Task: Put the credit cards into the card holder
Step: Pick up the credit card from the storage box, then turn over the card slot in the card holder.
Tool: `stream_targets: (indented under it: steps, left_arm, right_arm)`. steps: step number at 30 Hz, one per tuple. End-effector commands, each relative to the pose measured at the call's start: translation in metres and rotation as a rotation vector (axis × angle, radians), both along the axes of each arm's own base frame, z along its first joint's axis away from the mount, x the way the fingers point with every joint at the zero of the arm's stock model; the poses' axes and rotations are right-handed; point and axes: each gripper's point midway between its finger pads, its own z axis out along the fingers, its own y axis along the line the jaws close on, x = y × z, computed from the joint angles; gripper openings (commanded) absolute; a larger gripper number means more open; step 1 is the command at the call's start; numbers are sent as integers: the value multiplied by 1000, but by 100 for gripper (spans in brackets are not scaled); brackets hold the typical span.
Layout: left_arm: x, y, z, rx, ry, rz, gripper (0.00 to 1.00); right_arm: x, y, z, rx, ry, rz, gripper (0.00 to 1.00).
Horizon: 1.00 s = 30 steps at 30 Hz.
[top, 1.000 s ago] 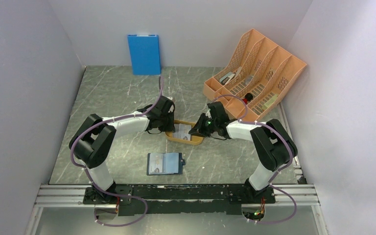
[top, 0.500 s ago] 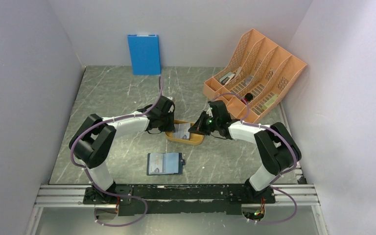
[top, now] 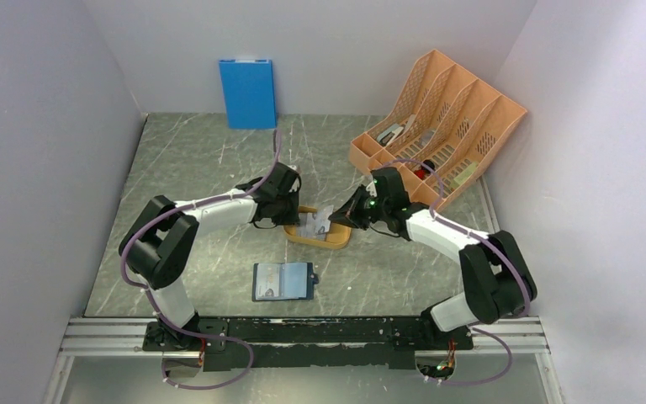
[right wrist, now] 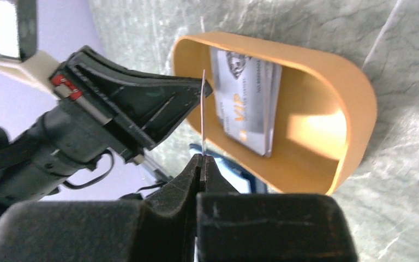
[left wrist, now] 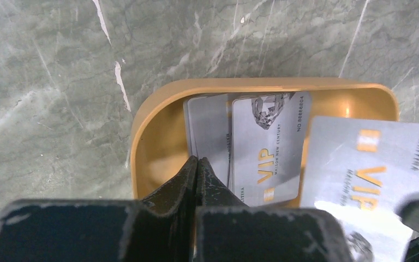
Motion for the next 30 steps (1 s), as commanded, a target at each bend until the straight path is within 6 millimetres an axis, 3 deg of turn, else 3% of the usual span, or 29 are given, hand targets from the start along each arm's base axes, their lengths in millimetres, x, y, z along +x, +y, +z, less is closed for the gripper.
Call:
stream_targets:
  steps: [1,4,8,13,19,23,26,28,30]
  left_arm:
    - [14,-1,32,-11,-49,18,5]
    - [17,-3,51,-32,-73,22,18]
    - [19,-5,80,-72,-114,31,53]
    - [13,10,114,-82,-159,94,81]
    - [-7,52,160,-69,-252,214,87]
    - [-37,71,182,-112,-334,149,87]
    - [-75,68,172,-192,-335,20,89]
    - [-96,67,154,-196,-296,-20,97]
    - [-116,63,135,-194,-252,-58,94]
  right_arm:
    - [0,-2,39,120,55,-73,0]
    - [-4,-5,58,205,82,-108,0]
    - [-9,-5,85,283,63,-110,0]
    - [-19,-8,113,301,22,-88,0]
    - [-31,-18,131,189,-139,6,0]
    - [-46,-37,135,-14,-343,112,0]
    - [-67,-54,119,-116,-399,157,0]
    - [-84,-57,97,-126,-364,195,0]
    - [-99,-55,79,-106,-334,232,0]
